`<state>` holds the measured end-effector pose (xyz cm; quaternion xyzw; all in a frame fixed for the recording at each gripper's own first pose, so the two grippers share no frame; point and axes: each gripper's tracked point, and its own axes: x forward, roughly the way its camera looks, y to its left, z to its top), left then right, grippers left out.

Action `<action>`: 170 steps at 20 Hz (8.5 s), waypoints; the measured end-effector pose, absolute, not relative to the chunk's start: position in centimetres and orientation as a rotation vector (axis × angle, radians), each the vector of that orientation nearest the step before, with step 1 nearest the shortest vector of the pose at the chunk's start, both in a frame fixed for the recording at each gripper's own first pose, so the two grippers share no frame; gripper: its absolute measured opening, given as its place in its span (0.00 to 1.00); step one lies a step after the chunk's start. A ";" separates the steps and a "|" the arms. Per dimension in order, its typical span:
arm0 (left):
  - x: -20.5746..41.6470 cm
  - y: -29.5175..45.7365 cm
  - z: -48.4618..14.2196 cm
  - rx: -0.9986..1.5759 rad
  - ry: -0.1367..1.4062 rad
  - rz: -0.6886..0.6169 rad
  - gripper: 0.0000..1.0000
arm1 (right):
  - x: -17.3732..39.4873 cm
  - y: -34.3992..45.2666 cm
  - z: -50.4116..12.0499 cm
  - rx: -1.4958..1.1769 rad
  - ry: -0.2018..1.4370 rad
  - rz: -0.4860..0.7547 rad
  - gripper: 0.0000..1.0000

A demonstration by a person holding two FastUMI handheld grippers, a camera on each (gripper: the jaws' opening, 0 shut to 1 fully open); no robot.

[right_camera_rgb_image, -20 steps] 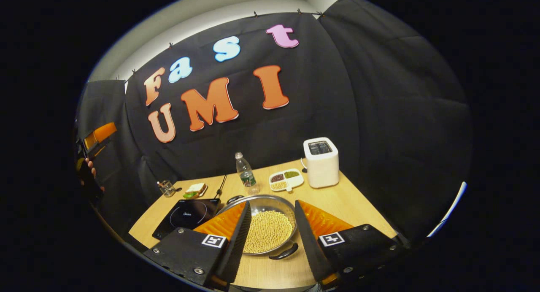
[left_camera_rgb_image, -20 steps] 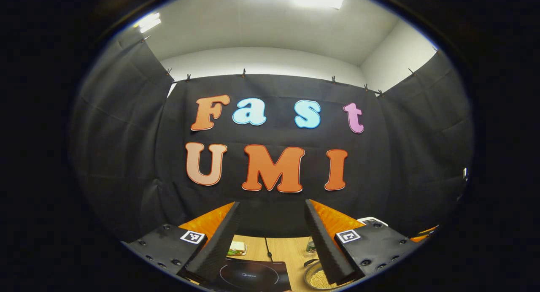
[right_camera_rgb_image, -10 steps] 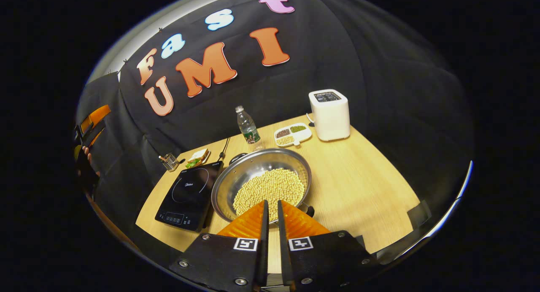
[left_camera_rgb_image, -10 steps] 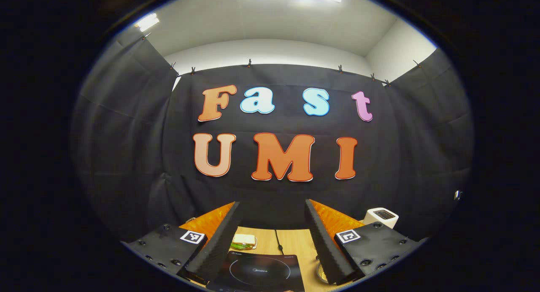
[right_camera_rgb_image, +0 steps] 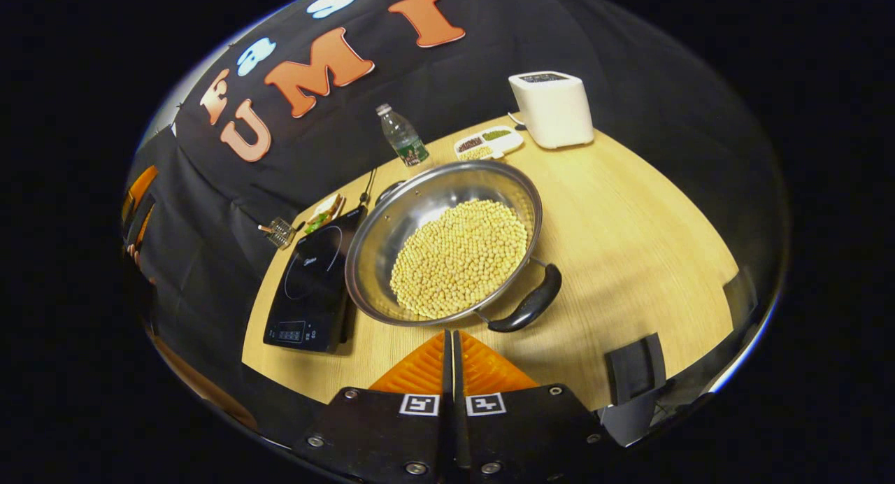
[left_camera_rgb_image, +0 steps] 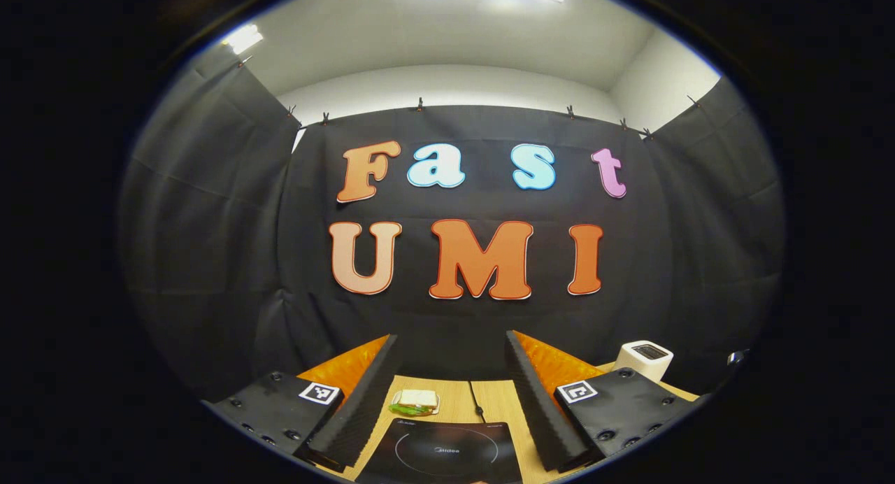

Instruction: First push the handle of the pot to place it horizontally, then grasp the pot with both hands and set it on the induction cooktop.

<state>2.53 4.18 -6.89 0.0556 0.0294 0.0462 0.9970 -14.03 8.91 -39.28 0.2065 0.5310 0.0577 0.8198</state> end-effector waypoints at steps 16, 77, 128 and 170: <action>3.5 6.7 -8.8 0.111 0.114 0.161 0.96 | -13.9 6.7 -44.8 0.467 1.324 0.002 0.00; 7.3 -3.3 -26.9 0.094 0.473 -0.077 0.99 | 4.7 -5.7 -50.0 0.385 1.226 -0.196 0.00; 13.6 -12.1 -55.1 0.186 0.886 -0.067 0.86 | 9.2 -5.9 -51.0 0.032 1.113 -0.088 0.67; 6.6 6.9 -33.9 0.210 0.669 0.172 0.84 | 6.6 13.9 -36.0 0.094 0.914 0.114 0.64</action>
